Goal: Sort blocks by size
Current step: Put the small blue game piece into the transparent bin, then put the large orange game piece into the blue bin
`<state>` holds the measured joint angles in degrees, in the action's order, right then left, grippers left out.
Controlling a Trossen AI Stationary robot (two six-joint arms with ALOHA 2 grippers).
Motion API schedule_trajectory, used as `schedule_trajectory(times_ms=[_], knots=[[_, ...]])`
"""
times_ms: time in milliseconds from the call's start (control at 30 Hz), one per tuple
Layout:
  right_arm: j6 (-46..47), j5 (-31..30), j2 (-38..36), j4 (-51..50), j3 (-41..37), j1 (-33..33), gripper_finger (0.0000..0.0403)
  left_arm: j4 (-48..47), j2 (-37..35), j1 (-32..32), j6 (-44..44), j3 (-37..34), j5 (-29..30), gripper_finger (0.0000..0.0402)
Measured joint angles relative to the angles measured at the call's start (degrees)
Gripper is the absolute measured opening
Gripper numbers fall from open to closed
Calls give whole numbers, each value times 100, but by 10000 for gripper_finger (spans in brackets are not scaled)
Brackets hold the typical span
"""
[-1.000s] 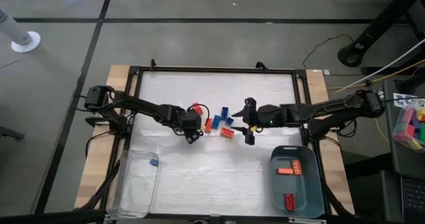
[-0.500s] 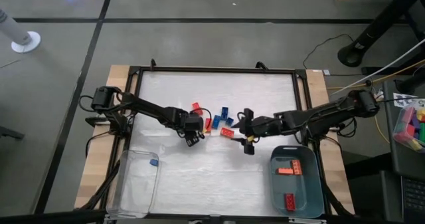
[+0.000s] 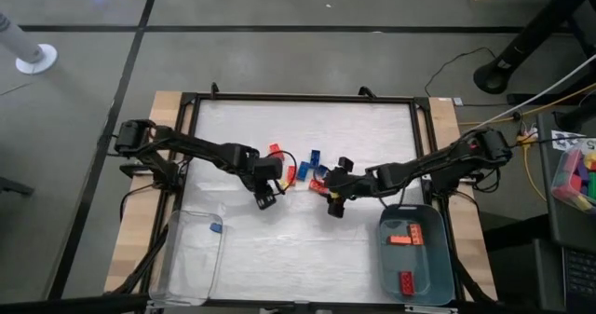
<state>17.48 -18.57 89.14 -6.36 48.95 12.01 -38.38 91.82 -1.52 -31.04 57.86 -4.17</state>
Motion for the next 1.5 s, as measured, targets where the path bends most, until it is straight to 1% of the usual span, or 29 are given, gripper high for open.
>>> schedule_trajectory(times_ms=[100,200,300,433,567,633,733,867,967,1100,1200,1333,1500], knots=[[141,-90,235,56,0,0,237,-218,-356,-57,-8,12,-517,137],[205,-144,442,75,0,0,237,-411,-663,-165,-42,11,-962,135],[254,-144,614,95,0,0,237,-445,-1017,-287,-269,13,-1226,130],[379,-150,827,98,0,0,237,-510,-1481,-502,-581,13,-1518,134],[393,-195,1031,167,0,-2,237,-764,-1961,-881,-753,18,-1945,137],[393,-307,1124,207,0,-2,237,-890,-2140,-1157,-982,18,-2064,138],[389,-476,1178,299,0,-2,237,-1211,-2360,-1662,-1656,18,-2121,138],[373,-544,1189,333,0,-2,237,-1517,-2419,-2390,-2723,16,-2130,139],[373,-544,1189,337,0,-2,237,-1533,-2421,-2864,-3360,-60,-2066,146],[373,-544,1189,337,0,-4,237,-1514,-2419,-3329,-4157,-281,-1983,164],[371,-599,1189,346,0,-4,237,-1517,-2414,-3545,-4530,-452,-1965,180],[371,-603,1189,346,0,-18,237,-1486,-2412,-3670,-4774,-686,-1964,200],[432,-540,1195,341,0,-110,237,-1503,-2412,-3643,-4781,-808,-1962,210]])
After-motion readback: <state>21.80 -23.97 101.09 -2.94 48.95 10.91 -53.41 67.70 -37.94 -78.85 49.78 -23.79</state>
